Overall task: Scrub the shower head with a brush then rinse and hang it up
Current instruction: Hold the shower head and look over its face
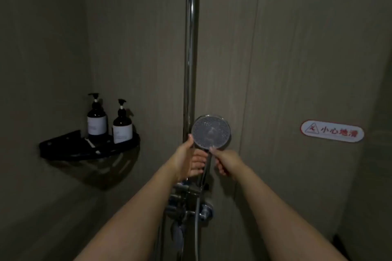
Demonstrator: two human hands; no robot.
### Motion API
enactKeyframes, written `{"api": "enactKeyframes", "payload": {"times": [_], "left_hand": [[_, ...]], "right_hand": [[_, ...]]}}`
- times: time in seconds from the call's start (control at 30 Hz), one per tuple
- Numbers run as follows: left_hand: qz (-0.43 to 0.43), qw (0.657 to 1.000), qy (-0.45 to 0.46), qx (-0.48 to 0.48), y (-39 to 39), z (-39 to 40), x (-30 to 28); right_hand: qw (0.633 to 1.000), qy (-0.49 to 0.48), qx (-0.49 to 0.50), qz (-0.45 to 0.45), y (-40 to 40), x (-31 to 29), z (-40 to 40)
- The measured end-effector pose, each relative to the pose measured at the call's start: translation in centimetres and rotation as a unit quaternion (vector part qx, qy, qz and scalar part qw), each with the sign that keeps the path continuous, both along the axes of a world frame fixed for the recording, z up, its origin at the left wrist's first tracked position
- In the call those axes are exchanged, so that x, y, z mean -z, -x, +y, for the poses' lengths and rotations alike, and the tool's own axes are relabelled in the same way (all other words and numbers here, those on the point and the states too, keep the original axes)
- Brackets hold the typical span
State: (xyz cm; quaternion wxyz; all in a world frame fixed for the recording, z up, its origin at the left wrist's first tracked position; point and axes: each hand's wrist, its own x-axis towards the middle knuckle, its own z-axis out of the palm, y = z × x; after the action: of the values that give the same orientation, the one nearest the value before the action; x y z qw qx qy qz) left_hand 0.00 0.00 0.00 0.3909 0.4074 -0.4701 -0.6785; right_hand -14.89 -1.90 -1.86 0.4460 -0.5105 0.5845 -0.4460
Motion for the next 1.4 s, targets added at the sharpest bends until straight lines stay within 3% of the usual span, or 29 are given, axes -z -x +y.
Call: {"api": "enactKeyframes", "payload": {"times": [0.1,0.23,0.37,0.7,0.97,1.17,1.4], "left_hand": [[-0.02,0.996,0.022,-0.083,1.4,-2.2,2.5],[-0.06,0.982,0.04,-0.175,2.6,-4.5,4.9],[-0.129,0.955,0.073,-0.259,3.1,-5.9,6.0],[-0.197,0.937,0.136,-0.255,3.3,-5.2,5.9],[-0.221,0.949,0.152,-0.167,2.6,-4.6,5.1],[-0.194,0.96,0.131,-0.153,2.6,-3.6,4.6],[-0.155,0.962,0.189,-0.122,3.1,-2.4,1.1]], "right_hand": [[0.998,-0.013,0.05,0.047,-0.3,2.4,-2.5],[0.993,-0.014,0.015,0.12,-1.0,5.6,-4.9],[0.998,0.008,-0.03,0.045,-2.5,7.6,-6.3],[0.996,0.076,-0.023,-0.05,-3.5,8.7,-6.4],[0.988,0.116,0.026,-0.098,-3.0,6.9,-7.4],[0.984,0.151,0.012,-0.096,-0.8,7.4,-7.3],[0.977,0.181,-0.053,-0.098,0.4,3.6,-5.4]]}}
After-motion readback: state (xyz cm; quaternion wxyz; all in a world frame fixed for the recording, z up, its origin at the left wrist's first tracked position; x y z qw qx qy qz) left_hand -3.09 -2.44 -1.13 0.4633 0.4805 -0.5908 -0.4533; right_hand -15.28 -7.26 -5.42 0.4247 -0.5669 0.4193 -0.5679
